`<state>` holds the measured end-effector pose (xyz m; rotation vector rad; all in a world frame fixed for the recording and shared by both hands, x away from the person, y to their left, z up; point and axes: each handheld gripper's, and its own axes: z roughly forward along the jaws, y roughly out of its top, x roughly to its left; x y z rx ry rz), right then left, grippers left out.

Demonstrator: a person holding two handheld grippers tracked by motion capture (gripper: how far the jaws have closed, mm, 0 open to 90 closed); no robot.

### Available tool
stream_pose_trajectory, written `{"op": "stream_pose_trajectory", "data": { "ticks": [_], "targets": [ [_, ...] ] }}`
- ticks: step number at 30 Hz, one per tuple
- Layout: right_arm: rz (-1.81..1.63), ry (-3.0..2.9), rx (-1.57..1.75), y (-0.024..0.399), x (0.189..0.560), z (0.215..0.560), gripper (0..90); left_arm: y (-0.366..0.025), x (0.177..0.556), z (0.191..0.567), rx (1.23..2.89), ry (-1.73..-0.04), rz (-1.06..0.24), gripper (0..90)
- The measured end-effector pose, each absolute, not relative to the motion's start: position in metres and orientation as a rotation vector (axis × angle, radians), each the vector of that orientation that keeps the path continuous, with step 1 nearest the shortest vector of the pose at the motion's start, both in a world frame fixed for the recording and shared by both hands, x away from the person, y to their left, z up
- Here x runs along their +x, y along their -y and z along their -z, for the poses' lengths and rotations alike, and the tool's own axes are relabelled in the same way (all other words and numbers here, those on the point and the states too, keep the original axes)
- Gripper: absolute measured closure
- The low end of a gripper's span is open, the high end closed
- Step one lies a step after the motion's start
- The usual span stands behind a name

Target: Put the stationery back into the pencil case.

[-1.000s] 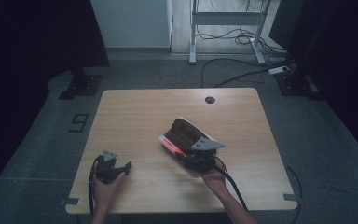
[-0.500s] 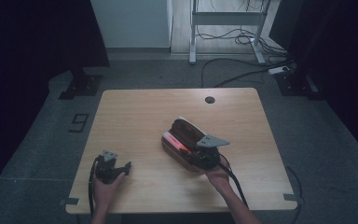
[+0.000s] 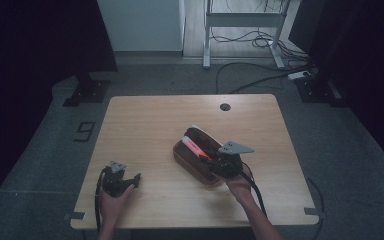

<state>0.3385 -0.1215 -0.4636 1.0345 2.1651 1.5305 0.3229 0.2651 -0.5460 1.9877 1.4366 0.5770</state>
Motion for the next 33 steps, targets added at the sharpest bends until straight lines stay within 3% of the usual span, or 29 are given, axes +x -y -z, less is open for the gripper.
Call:
{"op": "stream_pose_trajectory", "data": {
  "ticks": [33],
  "targets": [
    [-1.460, -2.120, 1.109, 0.146, 0.357, 0.474, 65.8, -0.265, 0.323, 0.546, 1.987, -1.437, -0.578, 21.8]
  ]
}}
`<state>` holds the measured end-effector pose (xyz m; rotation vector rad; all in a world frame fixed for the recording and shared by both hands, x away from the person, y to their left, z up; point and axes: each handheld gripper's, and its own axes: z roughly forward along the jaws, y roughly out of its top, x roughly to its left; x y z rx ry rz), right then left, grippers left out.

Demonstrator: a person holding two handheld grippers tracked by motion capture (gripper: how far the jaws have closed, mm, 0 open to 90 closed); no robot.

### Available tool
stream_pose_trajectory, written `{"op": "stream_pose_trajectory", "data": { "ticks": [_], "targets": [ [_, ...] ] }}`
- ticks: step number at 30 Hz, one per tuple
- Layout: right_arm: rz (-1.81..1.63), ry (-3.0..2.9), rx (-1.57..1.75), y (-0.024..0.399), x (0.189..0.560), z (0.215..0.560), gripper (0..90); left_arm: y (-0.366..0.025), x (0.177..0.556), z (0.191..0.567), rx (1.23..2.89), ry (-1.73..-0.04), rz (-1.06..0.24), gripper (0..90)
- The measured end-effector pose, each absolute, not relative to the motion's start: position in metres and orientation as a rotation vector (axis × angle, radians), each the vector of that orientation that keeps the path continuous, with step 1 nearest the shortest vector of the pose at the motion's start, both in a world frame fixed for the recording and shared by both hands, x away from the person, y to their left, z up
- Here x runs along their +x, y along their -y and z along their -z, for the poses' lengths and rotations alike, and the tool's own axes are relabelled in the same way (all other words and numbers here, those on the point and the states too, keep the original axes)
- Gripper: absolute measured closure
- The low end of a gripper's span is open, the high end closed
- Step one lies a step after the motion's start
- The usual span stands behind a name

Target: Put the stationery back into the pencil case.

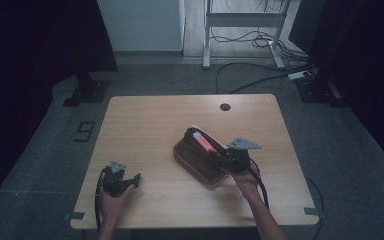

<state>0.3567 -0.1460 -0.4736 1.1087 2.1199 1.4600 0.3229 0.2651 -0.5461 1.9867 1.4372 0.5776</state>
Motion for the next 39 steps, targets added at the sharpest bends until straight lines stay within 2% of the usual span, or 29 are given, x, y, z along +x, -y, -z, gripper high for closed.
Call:
{"op": "stream_pose_trajectory", "data": {
  "ticks": [8, 9, 11, 12, 30, 39],
  "targets": [
    [-1.404, -2.127, 1.089, 0.145, 0.358, 0.478, 65.0, -0.265, 0.323, 0.546, 1.987, -1.437, -0.576, 21.8],
    [-1.384, -2.132, 1.079, 0.144, 0.358, 0.478, 63.7, -0.265, 0.323, 0.546, 1.987, -1.437, -0.576, 21.8],
    [-1.371, -2.125, 1.067, 0.143, 0.357, 0.478, 54.1, -0.265, 0.323, 0.546, 1.987, -1.437, -0.578, 21.8],
    [-1.370, -2.123, 1.064, 0.142, 0.357, 0.478, 52.8, -0.265, 0.323, 0.546, 1.987, -1.437, -0.578, 21.8],
    [-1.401, -2.147, 1.036, 0.139, 0.351, 0.475, 47.3, -0.265, 0.324, 0.546, 1.982, -1.440, -0.577, 21.7],
    [-1.410, -2.162, 1.027, 0.137, 0.349, 0.474, 38.3, -0.265, 0.324, 0.546, 1.983, -1.440, -0.578, 21.7]
  ]
}}
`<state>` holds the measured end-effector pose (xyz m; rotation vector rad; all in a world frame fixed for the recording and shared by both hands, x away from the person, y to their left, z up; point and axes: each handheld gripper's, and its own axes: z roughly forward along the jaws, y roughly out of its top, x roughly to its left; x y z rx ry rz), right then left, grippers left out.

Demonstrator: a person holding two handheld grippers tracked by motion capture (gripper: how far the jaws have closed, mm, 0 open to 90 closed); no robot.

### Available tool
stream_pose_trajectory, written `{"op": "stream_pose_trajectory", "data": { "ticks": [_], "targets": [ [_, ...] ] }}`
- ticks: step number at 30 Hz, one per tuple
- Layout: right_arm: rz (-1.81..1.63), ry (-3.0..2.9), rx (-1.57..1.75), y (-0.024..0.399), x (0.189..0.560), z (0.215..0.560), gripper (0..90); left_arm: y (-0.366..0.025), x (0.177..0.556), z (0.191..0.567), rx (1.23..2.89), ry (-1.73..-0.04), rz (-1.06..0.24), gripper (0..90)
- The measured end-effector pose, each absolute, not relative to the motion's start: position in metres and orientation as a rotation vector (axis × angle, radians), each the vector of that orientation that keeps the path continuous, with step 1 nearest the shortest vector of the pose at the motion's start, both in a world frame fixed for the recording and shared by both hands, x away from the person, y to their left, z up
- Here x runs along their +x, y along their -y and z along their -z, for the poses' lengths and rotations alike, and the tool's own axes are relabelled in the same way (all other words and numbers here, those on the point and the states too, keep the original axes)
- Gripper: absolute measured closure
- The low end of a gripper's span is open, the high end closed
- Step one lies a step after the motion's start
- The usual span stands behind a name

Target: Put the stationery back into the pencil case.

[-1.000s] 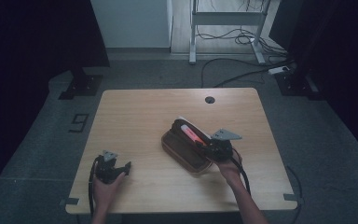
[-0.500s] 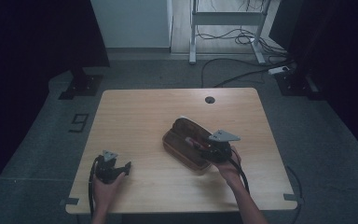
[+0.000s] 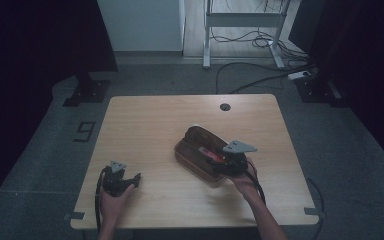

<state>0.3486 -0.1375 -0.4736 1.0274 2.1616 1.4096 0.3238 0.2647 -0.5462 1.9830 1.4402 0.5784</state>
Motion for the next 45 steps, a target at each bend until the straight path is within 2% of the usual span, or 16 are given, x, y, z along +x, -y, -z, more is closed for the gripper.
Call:
{"op": "stream_pose_trajectory", "data": {
  "ticks": [11, 24, 36, 45],
  "targets": [
    [-1.416, -2.125, 1.048, 0.147, 0.342, 0.471, 34.3, -0.265, 0.324, 0.546, 1.984, -1.438, -0.577, 21.9],
    [-1.420, -2.002, 1.099, 0.193, 0.327, 0.468, 34.0, -0.265, 0.323, 0.546, 1.986, -1.435, -0.577, 22.0],
    [-1.302, -1.941, 1.253, 0.260, 0.314, 0.495, 32.8, -0.264, 0.323, 0.546, 1.985, -1.436, -0.577, 22.1],
    [-1.228, -1.934, 1.358, 0.282, 0.321, 0.518, 32.4, -0.264, 0.323, 0.546, 1.985, -1.436, -0.576, 22.1]
  ]
}}
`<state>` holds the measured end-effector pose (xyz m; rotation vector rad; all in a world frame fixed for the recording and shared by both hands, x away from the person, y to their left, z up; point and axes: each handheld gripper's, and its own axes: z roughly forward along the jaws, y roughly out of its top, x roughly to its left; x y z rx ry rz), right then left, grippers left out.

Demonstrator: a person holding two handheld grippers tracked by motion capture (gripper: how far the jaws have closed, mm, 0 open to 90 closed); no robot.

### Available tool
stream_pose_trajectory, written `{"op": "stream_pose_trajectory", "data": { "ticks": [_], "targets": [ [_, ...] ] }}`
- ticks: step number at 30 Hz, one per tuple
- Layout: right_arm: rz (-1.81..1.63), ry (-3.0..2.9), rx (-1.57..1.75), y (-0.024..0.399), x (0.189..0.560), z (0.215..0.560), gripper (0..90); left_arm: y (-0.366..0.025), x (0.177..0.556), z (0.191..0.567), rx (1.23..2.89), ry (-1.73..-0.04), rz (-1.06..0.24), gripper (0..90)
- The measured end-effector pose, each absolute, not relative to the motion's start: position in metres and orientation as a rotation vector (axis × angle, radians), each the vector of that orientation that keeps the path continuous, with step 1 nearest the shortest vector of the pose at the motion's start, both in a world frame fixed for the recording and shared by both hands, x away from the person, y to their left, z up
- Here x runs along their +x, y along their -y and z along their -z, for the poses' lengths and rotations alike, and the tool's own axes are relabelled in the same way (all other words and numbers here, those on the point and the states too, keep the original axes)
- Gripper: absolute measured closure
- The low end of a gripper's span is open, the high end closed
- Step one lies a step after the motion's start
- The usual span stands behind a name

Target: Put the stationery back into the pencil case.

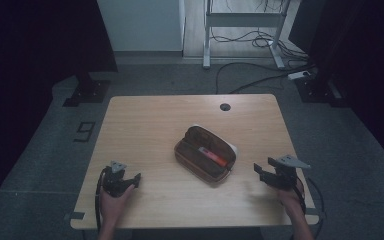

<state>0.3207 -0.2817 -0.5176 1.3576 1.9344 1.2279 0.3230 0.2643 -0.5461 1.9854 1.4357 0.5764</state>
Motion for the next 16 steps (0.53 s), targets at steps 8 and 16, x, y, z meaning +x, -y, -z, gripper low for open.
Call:
{"op": "stream_pose_trajectory", "data": {
  "ticks": [8, 16],
  "targets": [
    [-1.209, -1.953, 1.378, 0.2817, 0.3246, 0.5251, 32.1, -0.2643, 0.3230, 0.5461, 1.985, -1.436, -0.576, 22.1],
    [-1.184, -1.990, 1.382, 0.2786, 0.3273, 0.5289, 30.2, -0.2643, 0.3230, 0.5461, 1.985, -1.436, -0.576, 22.1]
  ]
}}
